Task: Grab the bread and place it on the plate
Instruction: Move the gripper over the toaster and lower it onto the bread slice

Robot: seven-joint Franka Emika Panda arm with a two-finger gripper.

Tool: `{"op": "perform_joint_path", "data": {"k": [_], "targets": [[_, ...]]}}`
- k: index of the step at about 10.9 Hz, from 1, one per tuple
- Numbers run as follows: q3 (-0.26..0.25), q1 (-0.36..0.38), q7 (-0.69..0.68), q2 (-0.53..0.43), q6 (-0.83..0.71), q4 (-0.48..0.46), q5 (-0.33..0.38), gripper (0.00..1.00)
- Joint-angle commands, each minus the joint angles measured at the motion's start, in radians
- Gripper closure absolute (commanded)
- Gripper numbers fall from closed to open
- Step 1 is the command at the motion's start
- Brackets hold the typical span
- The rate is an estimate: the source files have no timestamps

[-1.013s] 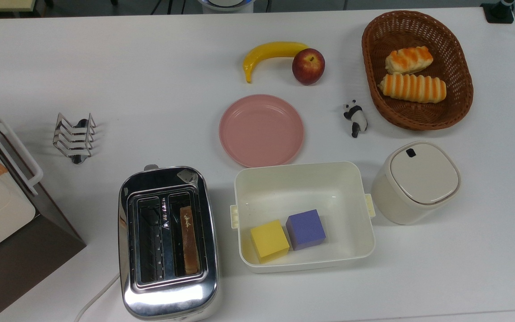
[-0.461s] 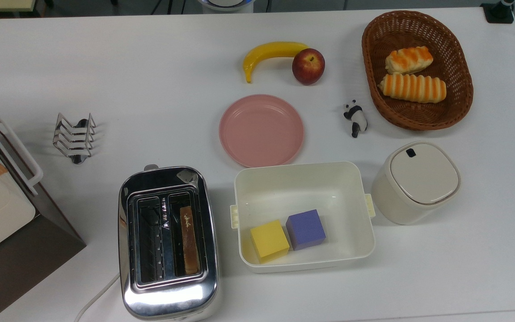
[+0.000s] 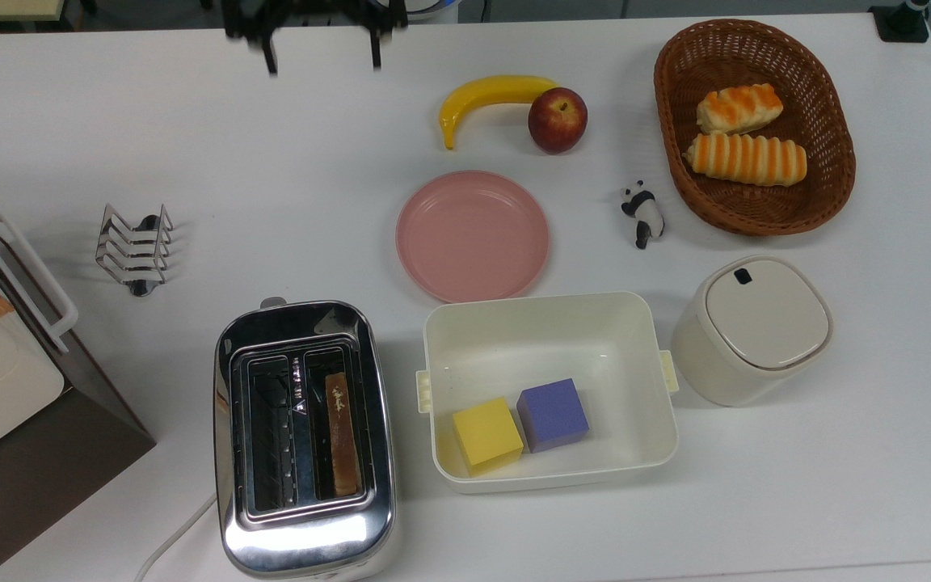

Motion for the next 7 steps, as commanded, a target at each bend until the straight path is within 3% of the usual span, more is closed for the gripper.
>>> {"op": "perform_joint_path", "data": {"k": [1,4,7], "targets": [[-0.001,0.009,0.017,0.081,0.179,0.006,0.010,0.00],[0.002,0.017,0.026,0.157,0.372,0.008,0.006,0.00],[0.002,0.030,0.026,0.262,0.544,0.069,0.002,0.00]]}}
